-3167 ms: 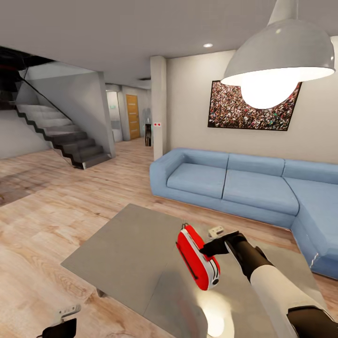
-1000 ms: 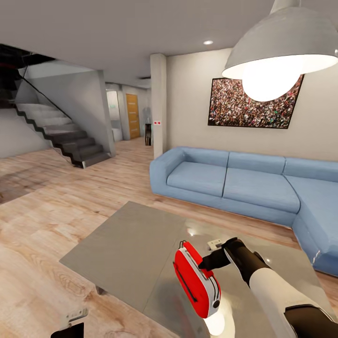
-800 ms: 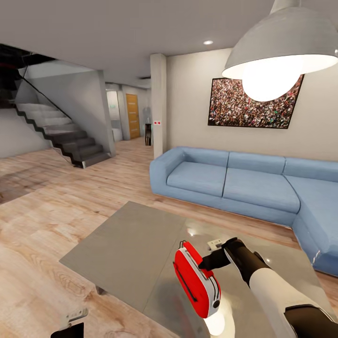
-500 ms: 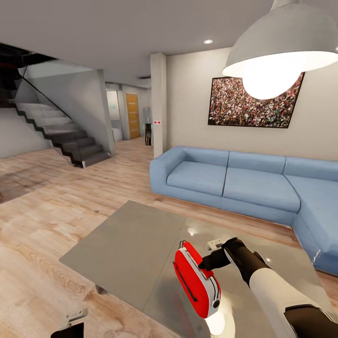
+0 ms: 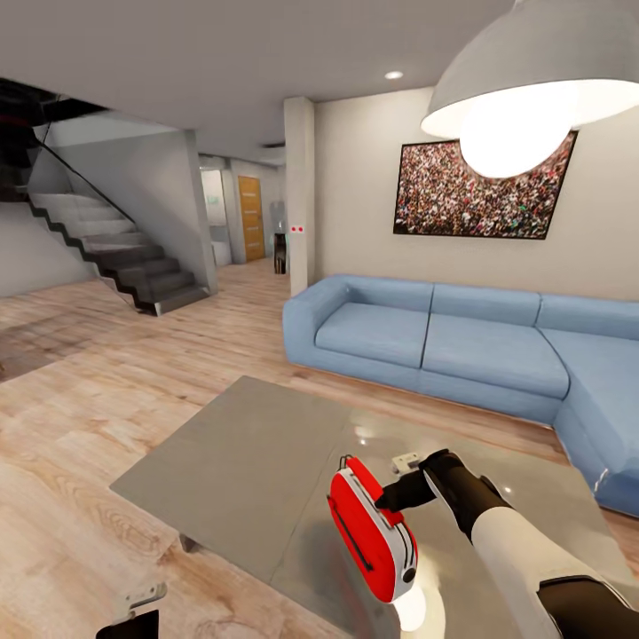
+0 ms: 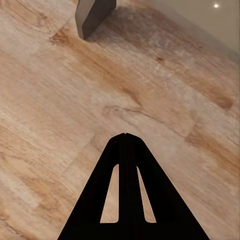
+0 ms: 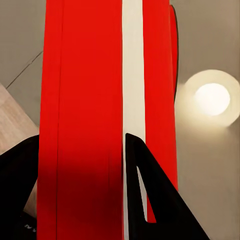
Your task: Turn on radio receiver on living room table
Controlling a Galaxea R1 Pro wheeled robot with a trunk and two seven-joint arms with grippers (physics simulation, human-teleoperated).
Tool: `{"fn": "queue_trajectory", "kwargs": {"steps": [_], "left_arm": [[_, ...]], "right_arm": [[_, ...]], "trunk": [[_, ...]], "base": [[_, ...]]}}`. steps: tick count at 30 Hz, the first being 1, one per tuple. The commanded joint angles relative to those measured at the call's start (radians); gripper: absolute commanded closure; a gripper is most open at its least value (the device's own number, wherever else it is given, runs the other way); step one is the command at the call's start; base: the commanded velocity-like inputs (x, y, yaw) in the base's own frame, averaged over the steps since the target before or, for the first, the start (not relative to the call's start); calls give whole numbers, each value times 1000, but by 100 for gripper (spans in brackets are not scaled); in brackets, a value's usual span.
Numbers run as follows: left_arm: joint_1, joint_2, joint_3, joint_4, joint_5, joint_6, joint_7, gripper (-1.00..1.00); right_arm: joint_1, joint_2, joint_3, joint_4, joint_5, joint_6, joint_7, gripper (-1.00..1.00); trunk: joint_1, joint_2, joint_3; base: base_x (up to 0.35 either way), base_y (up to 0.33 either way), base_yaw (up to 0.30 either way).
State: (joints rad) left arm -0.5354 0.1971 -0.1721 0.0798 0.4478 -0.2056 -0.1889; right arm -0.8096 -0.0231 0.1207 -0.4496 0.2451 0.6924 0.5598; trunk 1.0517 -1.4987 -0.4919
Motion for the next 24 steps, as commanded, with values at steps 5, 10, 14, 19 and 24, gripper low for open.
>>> {"fn": "queue_trajectory", "kwargs": {"steps": [5,10,14,19,24], "left_arm": [[0,-1,0,0,0,0,0,100],[0,-1,0,0,0,0,0,100],[0,-1,0,0,0,1,0,100],[0,-1,0,0,0,1,0,100],[6,-25,-1,0,-1,-3,2,100]], "right_arm": [[0,0,-1,1,-6,1,0,100],[0,0,-1,3,-6,1,0,100],[0,0,0,3,-6,1,-1,100],[0,0,0,3,-6,1,-15,100],[-2,17,-7,12,2,-18,-26,100]], "trunk": [[19,-35,-16],[19,-35,-16],[19,-35,-16],[19,-35,-16],[19,-35,-16]], "base": [[0,0,0],[0,0,0],[0,0,0],[0,0,0],[0,0,0]]}}
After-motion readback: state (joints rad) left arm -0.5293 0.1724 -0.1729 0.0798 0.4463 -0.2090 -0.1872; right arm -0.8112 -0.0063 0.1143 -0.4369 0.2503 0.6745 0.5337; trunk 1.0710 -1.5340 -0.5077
